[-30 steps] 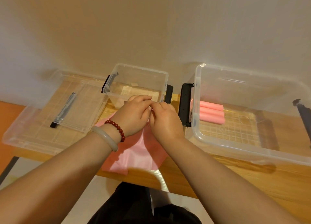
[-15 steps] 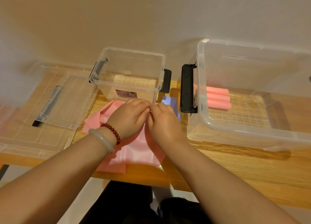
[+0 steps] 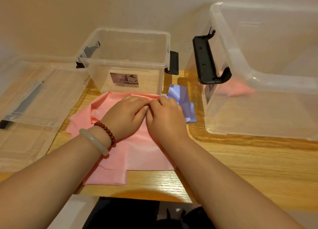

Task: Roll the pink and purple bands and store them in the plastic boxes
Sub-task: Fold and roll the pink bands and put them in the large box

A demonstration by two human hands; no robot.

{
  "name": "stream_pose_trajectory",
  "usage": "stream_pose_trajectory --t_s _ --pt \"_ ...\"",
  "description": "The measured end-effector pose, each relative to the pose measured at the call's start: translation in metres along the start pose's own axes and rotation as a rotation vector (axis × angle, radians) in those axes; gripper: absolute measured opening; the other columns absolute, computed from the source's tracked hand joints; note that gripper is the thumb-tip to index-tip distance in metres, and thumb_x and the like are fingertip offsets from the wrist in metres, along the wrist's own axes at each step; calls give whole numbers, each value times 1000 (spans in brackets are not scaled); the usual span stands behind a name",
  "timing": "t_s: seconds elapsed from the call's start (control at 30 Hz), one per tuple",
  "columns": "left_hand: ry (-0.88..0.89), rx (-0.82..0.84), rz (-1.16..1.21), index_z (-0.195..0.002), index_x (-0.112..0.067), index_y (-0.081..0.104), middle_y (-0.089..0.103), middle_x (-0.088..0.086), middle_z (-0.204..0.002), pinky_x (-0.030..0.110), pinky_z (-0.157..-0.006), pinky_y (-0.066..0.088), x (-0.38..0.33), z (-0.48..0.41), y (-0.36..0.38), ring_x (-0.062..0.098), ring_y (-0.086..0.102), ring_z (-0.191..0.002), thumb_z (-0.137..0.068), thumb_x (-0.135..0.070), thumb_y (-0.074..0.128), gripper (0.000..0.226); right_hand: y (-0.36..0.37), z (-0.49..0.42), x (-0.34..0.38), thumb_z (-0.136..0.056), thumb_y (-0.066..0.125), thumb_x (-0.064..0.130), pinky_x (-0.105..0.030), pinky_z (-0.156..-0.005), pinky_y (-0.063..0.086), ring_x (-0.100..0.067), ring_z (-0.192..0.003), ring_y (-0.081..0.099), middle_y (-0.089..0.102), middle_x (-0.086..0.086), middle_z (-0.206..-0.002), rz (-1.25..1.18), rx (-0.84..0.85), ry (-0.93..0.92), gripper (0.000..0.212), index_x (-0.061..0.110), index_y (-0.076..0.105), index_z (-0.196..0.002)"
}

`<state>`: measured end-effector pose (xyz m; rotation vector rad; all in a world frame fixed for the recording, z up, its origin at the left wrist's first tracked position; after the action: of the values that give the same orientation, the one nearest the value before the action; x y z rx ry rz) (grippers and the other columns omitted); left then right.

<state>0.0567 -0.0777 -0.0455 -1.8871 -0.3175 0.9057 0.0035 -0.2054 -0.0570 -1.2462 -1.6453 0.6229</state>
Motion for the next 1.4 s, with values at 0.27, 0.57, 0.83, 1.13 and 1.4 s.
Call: stream_pose_trajectory --t_s 0.27,0.57,0.83,1.13,1.4 --pt "45 -27 20 -120 -17 66 66 2 -118 24 -95 37 0 10 -2 17 55 -111 -98 -16 46 30 -1 5 5 -95 46 22 -36 -68 34 -35 -94 56 65 -12 -98 67 32 -59 29 9 71 -103" --pt "23 -140 -18 -97 -9 73 70 7 -99 34 -88 45 0 19 -7 24 59 -96 -94 -18 51 24 -21 28 12 -97 45 17 -37 -78 42 -27 -92 58 69 -5 -99 157 -63 100 27 16 71 -105" --pt "18 -39 -175 -106 -19 72 70 0 -104 29 -81 44 -5 15 -20 20 59 -96 -93 -35 54 27 -17 30 8 -99 48 22 -38 -82 47 -27 -109 53 63 -9 -112 59 63 173 27 13 69 -114" --pt "0 -13 -183 -98 -20 71 67 -3 -96 32 -81 47 0 18 -29 16 57 -92 -91 -38 60 23 -14 25 2 -96 51 13 -41 -75 44 -30 -93 53 63 -11 -94 13 -138 166 19 6 68 -94" --pt "26 -125 -130 -94 -17 65 63 -4 -88 27 -71 38 10 21 -32 13 52 -82 -94 -30 56 16 -19 20 11 -95 54 24 -39 -84 35 -29 -106 51 62 -9 -106 94 -171 110 24 10 69 -107"
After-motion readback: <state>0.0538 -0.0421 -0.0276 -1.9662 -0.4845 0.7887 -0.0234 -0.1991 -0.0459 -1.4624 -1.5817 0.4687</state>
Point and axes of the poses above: each hand's wrist, its own z-axis away from the middle knuckle, its own y-axis out of the palm, x = y × z, the point moved 1 cm from there along -z, towards the middle knuckle
